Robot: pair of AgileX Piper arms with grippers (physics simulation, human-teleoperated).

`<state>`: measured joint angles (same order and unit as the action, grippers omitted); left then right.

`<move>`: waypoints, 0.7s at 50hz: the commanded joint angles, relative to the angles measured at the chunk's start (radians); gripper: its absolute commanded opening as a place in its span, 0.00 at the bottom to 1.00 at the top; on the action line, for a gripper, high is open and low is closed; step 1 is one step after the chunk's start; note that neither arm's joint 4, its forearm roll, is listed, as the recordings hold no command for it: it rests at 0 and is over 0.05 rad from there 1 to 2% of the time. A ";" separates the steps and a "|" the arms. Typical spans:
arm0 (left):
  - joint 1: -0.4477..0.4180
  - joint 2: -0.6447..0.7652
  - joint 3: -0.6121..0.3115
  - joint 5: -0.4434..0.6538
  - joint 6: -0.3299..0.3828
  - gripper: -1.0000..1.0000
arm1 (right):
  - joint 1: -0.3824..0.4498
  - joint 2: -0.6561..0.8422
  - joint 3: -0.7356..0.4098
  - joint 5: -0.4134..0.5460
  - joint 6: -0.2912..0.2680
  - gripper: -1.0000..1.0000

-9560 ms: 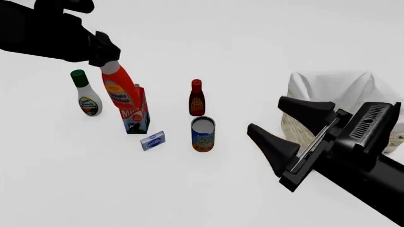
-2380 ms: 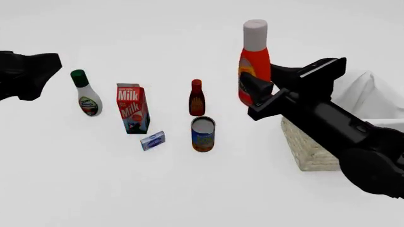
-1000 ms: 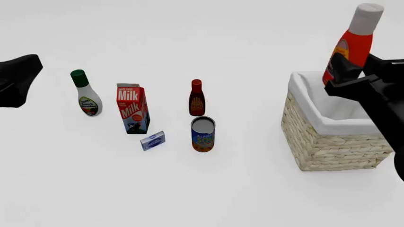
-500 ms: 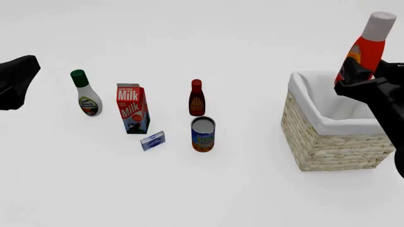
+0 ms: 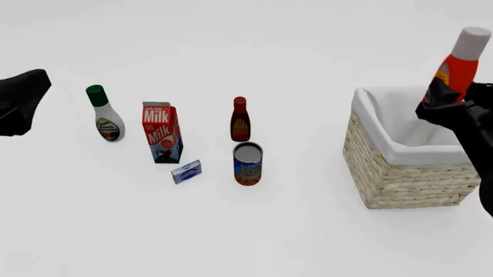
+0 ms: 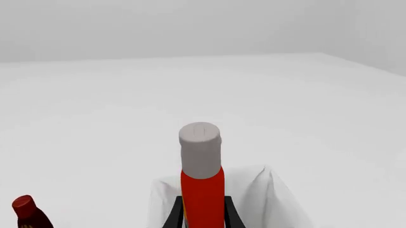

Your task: Pick the ketchup and place it in the basket.

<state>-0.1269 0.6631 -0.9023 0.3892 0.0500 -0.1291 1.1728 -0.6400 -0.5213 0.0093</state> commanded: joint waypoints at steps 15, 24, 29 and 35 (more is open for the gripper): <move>-0.006 -0.003 0.000 0.001 -0.003 1.00 | -0.057 0.094 -0.011 -0.052 0.021 0.00; -0.008 0.003 -0.007 0.000 -0.002 1.00 | -0.067 0.145 -0.022 -0.072 0.033 0.00; -0.007 0.005 -0.008 -0.002 0.000 1.00 | -0.073 0.178 -0.033 -0.085 0.051 0.00; -0.008 0.005 -0.011 -0.002 0.000 1.00 | -0.080 0.206 -0.035 -0.099 0.046 0.00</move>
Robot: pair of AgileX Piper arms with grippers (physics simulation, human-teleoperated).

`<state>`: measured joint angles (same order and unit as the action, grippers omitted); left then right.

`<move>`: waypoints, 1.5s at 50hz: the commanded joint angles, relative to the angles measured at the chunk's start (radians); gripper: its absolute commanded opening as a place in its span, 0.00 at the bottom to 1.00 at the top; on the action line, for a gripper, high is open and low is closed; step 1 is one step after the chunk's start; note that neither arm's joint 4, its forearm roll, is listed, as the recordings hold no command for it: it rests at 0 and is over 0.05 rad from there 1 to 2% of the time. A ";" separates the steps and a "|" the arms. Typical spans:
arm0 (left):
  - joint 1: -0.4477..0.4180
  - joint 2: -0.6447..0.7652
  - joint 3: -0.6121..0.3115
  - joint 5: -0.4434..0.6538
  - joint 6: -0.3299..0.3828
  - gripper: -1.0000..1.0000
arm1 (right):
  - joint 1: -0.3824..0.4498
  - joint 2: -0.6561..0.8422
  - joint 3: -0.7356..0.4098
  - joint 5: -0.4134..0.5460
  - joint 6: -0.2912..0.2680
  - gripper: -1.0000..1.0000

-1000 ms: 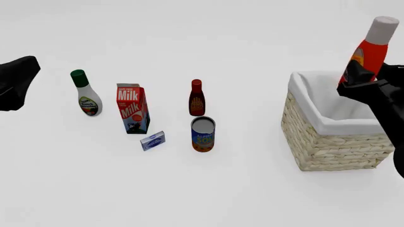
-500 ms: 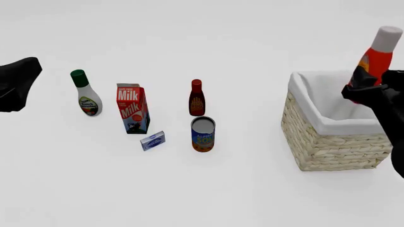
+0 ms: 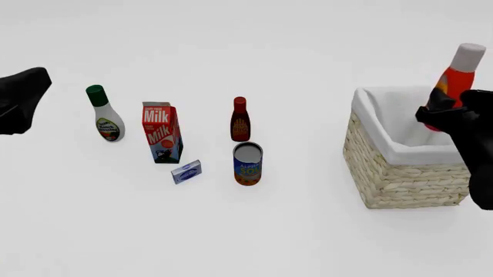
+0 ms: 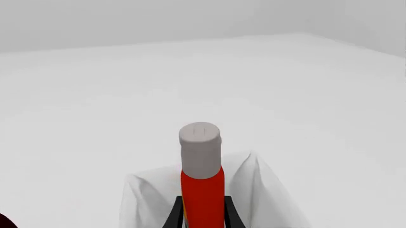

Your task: Pick the ketchup and place it in the basket.

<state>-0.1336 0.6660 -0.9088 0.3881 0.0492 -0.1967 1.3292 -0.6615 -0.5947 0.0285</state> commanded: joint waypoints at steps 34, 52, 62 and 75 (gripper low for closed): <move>0.008 -0.010 0.021 -0.007 -0.008 1.00 | -0.042 0.201 -0.027 -0.085 0.029 0.00; 0.010 -0.017 0.023 -0.003 -0.012 1.00 | -0.035 0.198 -0.039 -0.064 0.025 1.00; 0.009 -0.020 0.025 -0.003 -0.015 1.00 | -0.020 0.121 -0.033 -0.029 0.015 1.00; 0.009 -0.025 0.028 -0.003 -0.016 1.00 | 0.048 -0.045 -0.022 0.049 -0.005 1.00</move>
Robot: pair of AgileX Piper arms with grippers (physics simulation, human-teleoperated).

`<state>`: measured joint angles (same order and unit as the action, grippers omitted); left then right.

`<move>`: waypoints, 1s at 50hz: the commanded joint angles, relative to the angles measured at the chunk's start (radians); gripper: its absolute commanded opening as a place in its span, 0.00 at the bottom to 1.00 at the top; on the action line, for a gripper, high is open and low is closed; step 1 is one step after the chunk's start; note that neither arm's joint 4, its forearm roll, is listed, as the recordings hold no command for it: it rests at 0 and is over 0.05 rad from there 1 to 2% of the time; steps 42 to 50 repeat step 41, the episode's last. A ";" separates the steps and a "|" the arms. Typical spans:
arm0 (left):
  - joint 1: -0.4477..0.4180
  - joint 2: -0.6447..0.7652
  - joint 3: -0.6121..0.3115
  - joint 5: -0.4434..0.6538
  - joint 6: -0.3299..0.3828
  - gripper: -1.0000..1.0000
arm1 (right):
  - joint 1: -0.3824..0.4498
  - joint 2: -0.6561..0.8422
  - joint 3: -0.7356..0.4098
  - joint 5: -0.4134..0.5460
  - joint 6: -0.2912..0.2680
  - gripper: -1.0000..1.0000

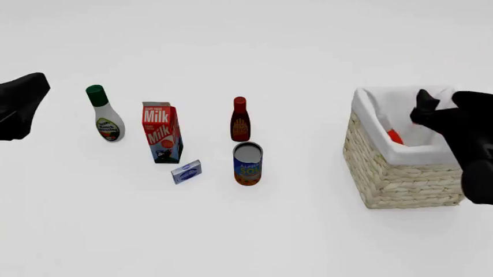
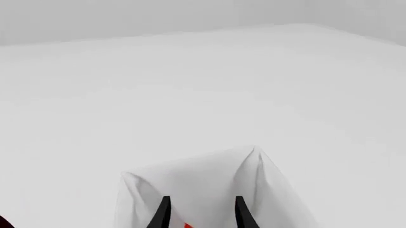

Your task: Pick the ketchup and place it in the basket.

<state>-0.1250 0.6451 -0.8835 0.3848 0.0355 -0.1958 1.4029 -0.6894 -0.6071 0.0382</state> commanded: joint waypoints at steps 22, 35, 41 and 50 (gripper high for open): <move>0.000 -0.012 0.005 0.001 -0.015 1.00 | 0.135 -0.330 0.019 0.183 -0.038 1.00; -0.007 -0.013 0.001 0.000 -0.025 1.00 | 0.162 -0.427 0.055 0.223 -0.045 1.00; -0.014 -0.011 0.006 -0.009 -0.037 1.00 | 0.188 -0.469 0.050 0.258 -0.053 1.00; -0.014 -0.011 0.006 -0.009 -0.037 1.00 | 0.188 -0.469 0.050 0.258 -0.053 1.00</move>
